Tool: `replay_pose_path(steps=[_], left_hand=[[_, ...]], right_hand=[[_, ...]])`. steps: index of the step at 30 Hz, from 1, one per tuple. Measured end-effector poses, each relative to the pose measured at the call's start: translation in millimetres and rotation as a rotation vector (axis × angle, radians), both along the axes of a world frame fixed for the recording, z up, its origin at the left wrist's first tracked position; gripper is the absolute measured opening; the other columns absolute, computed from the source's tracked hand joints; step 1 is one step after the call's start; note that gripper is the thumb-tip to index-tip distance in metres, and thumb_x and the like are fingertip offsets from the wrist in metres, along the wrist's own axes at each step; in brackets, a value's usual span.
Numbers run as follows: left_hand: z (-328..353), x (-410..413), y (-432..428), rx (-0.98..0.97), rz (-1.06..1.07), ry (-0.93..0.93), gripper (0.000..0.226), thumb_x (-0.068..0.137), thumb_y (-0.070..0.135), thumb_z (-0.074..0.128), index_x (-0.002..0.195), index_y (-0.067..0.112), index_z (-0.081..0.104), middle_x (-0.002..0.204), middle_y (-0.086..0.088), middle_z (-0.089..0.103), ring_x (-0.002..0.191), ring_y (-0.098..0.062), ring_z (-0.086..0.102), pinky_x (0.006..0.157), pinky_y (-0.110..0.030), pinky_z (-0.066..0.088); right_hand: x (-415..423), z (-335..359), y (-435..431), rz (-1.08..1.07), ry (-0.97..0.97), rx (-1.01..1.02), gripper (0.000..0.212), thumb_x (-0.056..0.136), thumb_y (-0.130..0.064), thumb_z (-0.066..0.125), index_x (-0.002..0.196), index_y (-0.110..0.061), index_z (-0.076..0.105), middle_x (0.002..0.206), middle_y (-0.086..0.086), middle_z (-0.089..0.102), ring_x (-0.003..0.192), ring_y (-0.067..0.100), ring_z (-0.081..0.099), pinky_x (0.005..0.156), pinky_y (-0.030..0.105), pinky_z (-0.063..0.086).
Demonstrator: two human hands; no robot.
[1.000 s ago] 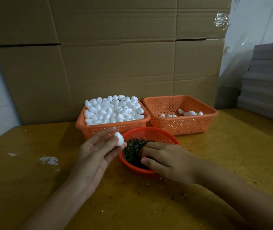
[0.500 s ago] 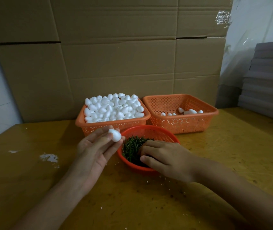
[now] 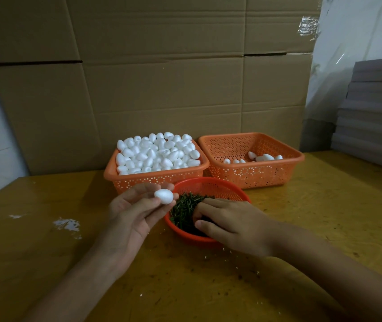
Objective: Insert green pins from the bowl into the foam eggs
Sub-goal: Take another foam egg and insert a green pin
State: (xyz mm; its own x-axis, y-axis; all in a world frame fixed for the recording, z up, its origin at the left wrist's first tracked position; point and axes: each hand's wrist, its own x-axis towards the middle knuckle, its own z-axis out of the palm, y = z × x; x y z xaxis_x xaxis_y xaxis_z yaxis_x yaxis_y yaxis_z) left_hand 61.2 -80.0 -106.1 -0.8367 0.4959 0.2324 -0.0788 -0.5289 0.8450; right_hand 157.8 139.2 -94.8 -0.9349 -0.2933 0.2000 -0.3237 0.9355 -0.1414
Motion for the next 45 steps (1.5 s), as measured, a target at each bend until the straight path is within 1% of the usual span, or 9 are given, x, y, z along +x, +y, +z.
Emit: replay_pose_path(steps=[2, 5, 10, 15, 21, 24, 33, 39, 45], left_hand=[[-0.8, 1.4, -0.9, -0.029, -0.017, 0.067, 0.021, 0.079, -0.002, 0.070, 0.090, 0.011, 0.082, 0.121, -0.026, 0.073, 0.114, -0.040, 0.073, 0.086, -0.033, 0.063], [0.5, 5.6, -1.9, -0.104, -0.023, 0.216, 0.017, 0.077, 0.004, 0.080, 0.092, 0.011, 0.081, 0.120, -0.024, 0.074, 0.116, -0.039, 0.072, 0.091, -0.034, 0.061], [1.3, 9.5, -2.2, -0.161, -0.001, 0.315, 0.021, 0.078, 0.002, 0.075, 0.095, 0.012, 0.082, 0.119, -0.021, 0.076, 0.115, -0.038, 0.073, 0.091, -0.034, 0.061], [1.8, 9.4, -2.1, -0.145, -0.011, 0.295, 0.020, 0.079, 0.003, 0.074, 0.094, 0.012, 0.082, 0.118, -0.023, 0.076, 0.115, -0.038, 0.073, 0.090, -0.034, 0.061], [4.1, 10.0, -1.0, -0.112, -0.033, 0.236, 0.020, 0.079, 0.013, 0.078, 0.099, 0.012, 0.081, 0.118, -0.026, 0.074, 0.110, -0.041, 0.074, 0.085, -0.032, 0.063], [3.4, 9.9, 0.4, -0.104, -0.029, 0.225, 0.019, 0.086, 0.006, 0.070, 0.100, 0.012, 0.081, 0.118, -0.027, 0.074, 0.108, -0.041, 0.074, 0.083, -0.031, 0.063], [3.1, 7.8, -2.9, -0.142, -0.043, 0.266, 0.022, 0.074, 0.018, 0.080, 0.096, 0.014, 0.082, 0.116, -0.025, 0.076, 0.112, -0.038, 0.074, 0.086, -0.034, 0.062], [1.8, 7.8, -3.8, -0.169, -0.029, 0.308, 0.020, 0.077, 0.003, 0.074, 0.092, 0.013, 0.083, 0.115, -0.023, 0.076, 0.114, -0.034, 0.073, 0.088, -0.031, 0.061], [2.8, 9.3, -4.3, -0.205, -0.037, 0.371, 0.019, 0.077, 0.004, 0.080, 0.092, 0.016, 0.083, 0.115, -0.020, 0.077, 0.118, -0.031, 0.072, 0.091, -0.027, 0.058]], right_hand=[[0.8, 0.8, -0.3, 0.004, -0.007, 0.003, 0.029, 0.110, -0.045, 0.033, 0.116, -0.027, 0.055, 0.109, -0.014, 0.053, 0.095, 0.002, 0.048, 0.080, 0.034, 0.045], [1.5, 3.3, -1.1, 0.003, -0.039, 0.005, 0.030, 0.110, -0.046, 0.034, 0.114, -0.027, 0.057, 0.109, -0.013, 0.052, 0.098, 0.002, 0.049, 0.082, 0.037, 0.046], [1.3, 5.8, 0.5, -0.007, -0.080, -0.038, 0.030, 0.108, -0.047, 0.041, 0.110, -0.024, 0.061, 0.108, -0.013, 0.053, 0.098, 0.005, 0.053, 0.083, 0.037, 0.046], [0.3, 5.1, 0.8, -0.001, -0.078, -0.041, 0.030, 0.108, -0.047, 0.041, 0.110, -0.025, 0.061, 0.109, -0.013, 0.053, 0.100, 0.006, 0.054, 0.084, 0.039, 0.047], [1.3, 4.5, 0.3, -0.009, -0.070, -0.027, 0.030, 0.109, -0.046, 0.040, 0.111, -0.024, 0.060, 0.110, -0.013, 0.053, 0.099, 0.004, 0.052, 0.084, 0.040, 0.047], [1.1, 4.6, -0.1, -0.007, -0.067, -0.026, 0.029, 0.109, -0.045, 0.040, 0.111, -0.024, 0.060, 0.110, -0.013, 0.053, 0.100, 0.005, 0.052, 0.085, 0.041, 0.047], [0.0, 4.1, 0.1, -0.002, -0.060, -0.020, 0.029, 0.109, -0.045, 0.040, 0.108, -0.023, 0.059, 0.109, -0.011, 0.053, 0.100, 0.007, 0.053, 0.085, 0.042, 0.048], [0.3, 4.3, 0.0, 0.007, -0.054, -0.026, 0.029, 0.109, -0.044, 0.040, 0.109, -0.023, 0.059, 0.110, -0.011, 0.053, 0.102, 0.008, 0.053, 0.087, 0.044, 0.048], [0.1, 3.7, 0.8, 0.007, -0.052, -0.026, 0.029, 0.110, -0.044, 0.039, 0.109, -0.023, 0.059, 0.109, -0.013, 0.052, 0.097, 0.002, 0.049, 0.083, 0.042, 0.047]])
